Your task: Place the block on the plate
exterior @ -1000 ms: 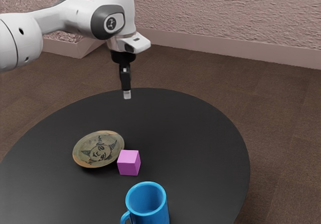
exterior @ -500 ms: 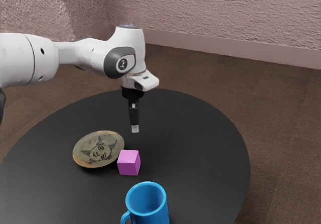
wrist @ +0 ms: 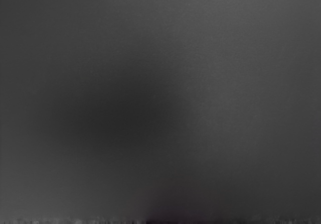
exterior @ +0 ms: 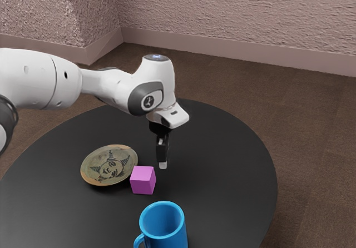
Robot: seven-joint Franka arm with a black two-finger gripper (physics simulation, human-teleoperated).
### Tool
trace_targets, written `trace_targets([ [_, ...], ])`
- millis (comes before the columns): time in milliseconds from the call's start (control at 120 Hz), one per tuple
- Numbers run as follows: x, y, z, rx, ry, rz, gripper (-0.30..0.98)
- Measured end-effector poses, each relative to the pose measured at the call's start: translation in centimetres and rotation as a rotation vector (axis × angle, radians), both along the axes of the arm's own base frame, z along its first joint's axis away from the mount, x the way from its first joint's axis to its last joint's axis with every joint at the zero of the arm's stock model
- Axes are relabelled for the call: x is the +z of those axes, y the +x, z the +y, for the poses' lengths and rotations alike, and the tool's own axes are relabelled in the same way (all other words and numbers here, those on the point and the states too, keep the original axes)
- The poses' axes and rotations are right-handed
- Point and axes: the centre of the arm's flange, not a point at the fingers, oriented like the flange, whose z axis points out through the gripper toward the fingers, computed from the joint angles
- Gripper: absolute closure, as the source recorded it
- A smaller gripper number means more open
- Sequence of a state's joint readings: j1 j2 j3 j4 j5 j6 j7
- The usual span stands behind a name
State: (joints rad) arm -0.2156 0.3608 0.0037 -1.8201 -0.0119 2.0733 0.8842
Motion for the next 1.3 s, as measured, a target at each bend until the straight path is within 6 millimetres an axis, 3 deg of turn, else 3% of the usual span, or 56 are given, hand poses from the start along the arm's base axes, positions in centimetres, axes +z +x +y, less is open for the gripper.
trace_targets([
  [100,-1.9,-1.4,1.2,0.000,-0.002,0.010,0.00],
  [300,-0.2,-2.4,1.6,-0.020,-0.017,-0.049,0.00],
  [800,-2.0,-6.5,4.9,-0.014,-0.020,-0.066,0.00],
  [1300,-5.2,-7.7,7.0,0.005,-0.026,-0.063,0.00],
])
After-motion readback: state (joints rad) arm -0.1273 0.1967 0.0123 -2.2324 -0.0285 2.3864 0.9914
